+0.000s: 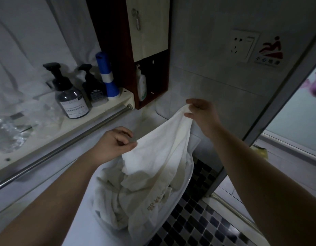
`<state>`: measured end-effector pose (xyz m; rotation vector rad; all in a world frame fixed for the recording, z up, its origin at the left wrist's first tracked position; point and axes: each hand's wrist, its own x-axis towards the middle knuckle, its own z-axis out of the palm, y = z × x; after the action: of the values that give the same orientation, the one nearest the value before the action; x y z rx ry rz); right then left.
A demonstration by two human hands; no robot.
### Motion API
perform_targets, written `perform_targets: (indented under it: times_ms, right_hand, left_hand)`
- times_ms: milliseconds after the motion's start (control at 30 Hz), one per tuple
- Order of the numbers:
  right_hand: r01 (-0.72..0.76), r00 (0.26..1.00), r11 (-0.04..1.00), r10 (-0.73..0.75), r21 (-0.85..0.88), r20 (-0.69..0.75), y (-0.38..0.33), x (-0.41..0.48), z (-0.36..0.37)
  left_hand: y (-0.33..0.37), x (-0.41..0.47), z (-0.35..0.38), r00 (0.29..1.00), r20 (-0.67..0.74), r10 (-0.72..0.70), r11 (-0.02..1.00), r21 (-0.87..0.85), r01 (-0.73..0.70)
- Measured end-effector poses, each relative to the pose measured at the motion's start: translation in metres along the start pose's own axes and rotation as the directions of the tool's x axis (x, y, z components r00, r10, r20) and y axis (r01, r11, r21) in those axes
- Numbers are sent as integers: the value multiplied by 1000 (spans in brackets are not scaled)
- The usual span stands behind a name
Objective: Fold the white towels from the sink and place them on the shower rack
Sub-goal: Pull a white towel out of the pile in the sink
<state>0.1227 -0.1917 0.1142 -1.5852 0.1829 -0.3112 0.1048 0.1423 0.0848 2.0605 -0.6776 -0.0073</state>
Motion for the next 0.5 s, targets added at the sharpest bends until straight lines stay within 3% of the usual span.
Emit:
perform_targets:
  times_ms: [200, 400, 500]
  right_hand:
    - [35, 993, 999, -37, 15, 110, -4, -7, 4]
    - [17, 962, 993, -48, 114, 268, -15, -16, 12]
    - [-19, 928, 985, -46, 169, 371, -23, -20, 13]
  left_hand:
    - [-22, -2, 27, 980, -5, -198, 980, -27, 198]
    - [-16, 1, 49, 986, 99, -131, 990, 70, 125]
    - [-12, 8, 56, 998, 25, -60, 998, 27, 59]
